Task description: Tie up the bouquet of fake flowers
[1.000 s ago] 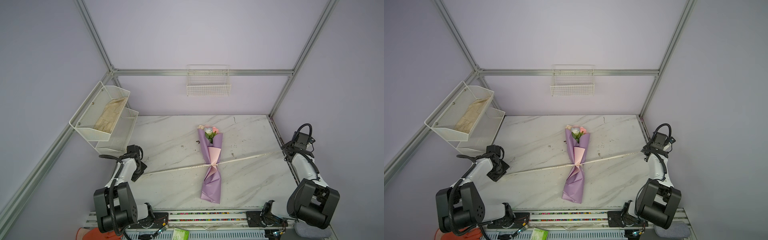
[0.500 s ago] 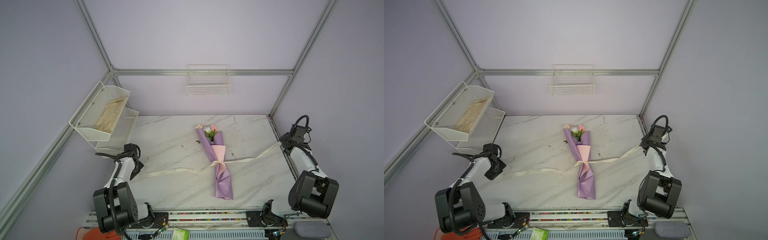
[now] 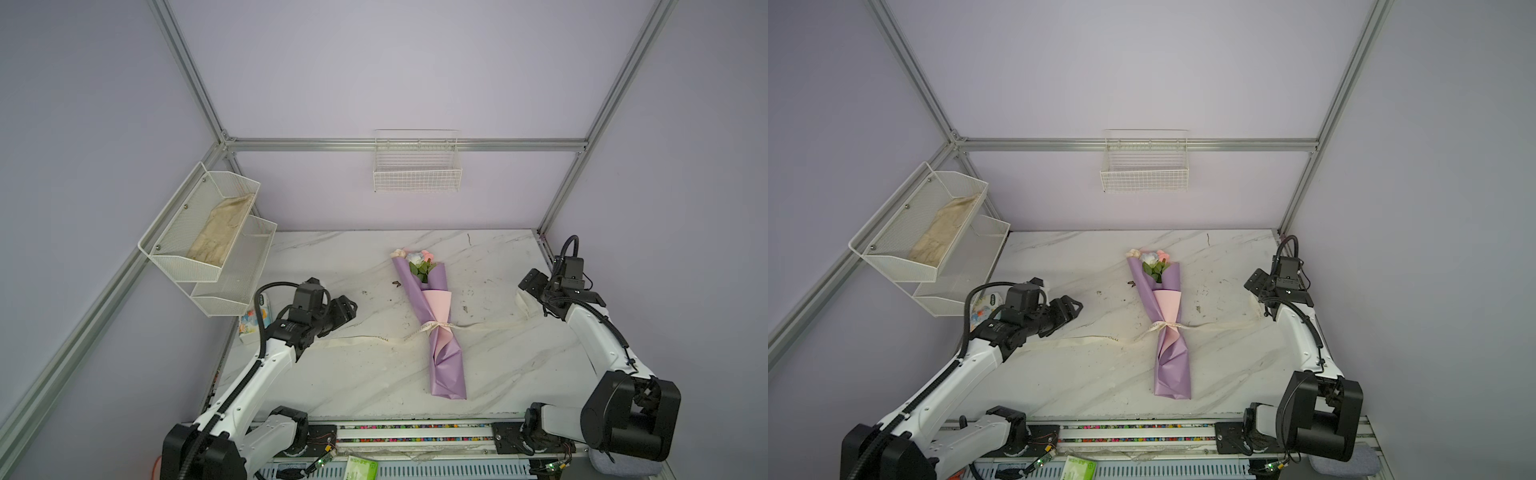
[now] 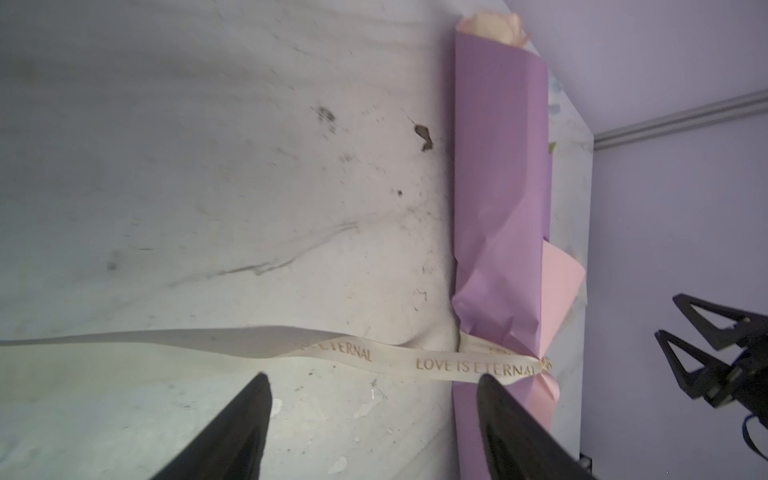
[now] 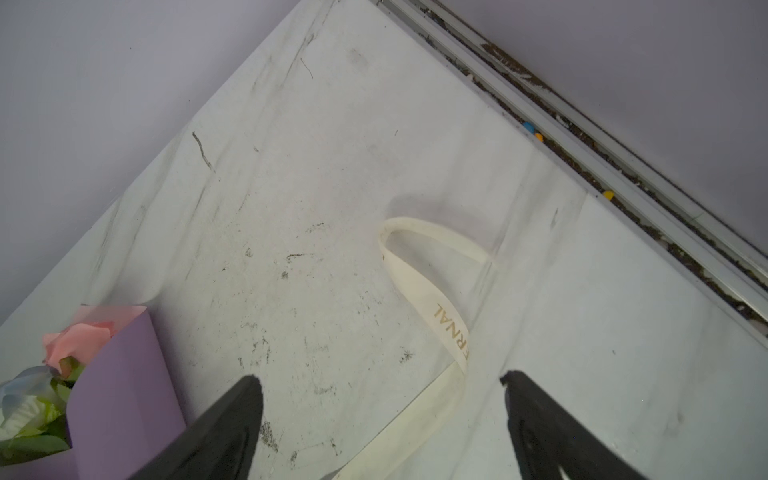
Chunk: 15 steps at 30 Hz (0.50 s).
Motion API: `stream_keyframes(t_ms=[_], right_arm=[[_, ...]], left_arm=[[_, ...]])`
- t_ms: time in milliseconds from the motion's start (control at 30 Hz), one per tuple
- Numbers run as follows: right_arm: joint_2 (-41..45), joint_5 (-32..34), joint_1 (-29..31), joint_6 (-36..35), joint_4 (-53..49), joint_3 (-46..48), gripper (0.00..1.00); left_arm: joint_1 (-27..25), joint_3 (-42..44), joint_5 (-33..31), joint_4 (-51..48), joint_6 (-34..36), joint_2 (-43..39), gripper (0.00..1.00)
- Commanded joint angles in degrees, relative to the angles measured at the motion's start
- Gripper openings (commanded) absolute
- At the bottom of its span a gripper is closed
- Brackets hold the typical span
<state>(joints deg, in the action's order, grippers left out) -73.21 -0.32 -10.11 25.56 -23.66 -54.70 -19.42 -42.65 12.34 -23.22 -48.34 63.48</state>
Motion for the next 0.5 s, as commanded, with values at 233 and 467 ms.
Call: stream_keyframes(t_ms=[233,467], right_arm=[[10.4,-20.2,0.3,9.3,-5.0,12.1,0.88],[16.8,-33.3,2.5,26.0,7.6,28.3,0.88]], left_arm=[[-20.4,-12.0,0.7,10.1,23.4,22.0,0.74],[-22.3,-12.7,1.8,13.2,44.2,26.2,0.78]])
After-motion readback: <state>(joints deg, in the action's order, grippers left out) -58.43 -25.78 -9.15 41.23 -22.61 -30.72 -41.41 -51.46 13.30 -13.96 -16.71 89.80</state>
